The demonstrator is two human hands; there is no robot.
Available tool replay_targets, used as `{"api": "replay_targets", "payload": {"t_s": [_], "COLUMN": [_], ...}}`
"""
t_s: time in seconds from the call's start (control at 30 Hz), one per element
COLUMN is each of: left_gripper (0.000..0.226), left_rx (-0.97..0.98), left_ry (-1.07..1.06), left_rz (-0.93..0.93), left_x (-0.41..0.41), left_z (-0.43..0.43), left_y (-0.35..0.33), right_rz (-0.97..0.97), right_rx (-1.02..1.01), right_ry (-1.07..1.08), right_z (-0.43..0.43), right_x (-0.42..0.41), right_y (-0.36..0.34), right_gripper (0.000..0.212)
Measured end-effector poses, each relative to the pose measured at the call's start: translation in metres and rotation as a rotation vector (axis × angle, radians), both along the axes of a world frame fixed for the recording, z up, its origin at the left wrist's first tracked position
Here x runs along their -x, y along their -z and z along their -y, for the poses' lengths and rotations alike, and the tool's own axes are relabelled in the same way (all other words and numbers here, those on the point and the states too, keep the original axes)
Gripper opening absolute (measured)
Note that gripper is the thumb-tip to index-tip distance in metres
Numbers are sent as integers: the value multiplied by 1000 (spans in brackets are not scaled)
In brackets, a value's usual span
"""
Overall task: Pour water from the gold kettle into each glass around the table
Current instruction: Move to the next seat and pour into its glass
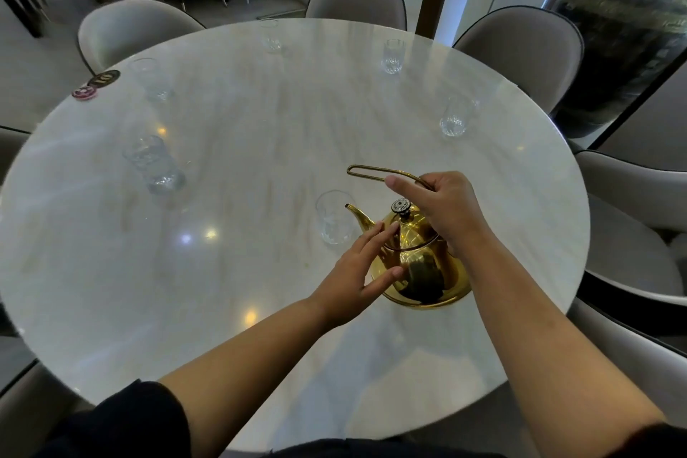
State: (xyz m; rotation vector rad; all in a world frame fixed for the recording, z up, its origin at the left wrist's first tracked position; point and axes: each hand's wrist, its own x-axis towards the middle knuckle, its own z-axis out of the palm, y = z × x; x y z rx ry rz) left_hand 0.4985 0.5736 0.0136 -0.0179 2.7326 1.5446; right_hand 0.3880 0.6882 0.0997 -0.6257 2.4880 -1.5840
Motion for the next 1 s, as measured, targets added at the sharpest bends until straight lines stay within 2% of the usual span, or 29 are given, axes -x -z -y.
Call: {"api": "replay_targets", "payload": {"t_s": [0.43, 1.0], "left_gripper": [59, 64], "left_rx": [-53, -42], "left_ry": [-20, -2], "left_rz": [20, 28], "left_x": [2, 4], "left_z": [1, 2], "left_y": [-2, -1], "right_rz": [-55, -38], "right_rx": [-161, -208], "right_ry": [-58, -89], "right_z": [13, 21], "right_x": [9, 10], "right_y": [-8, -17], "right_gripper": [54, 53]}}
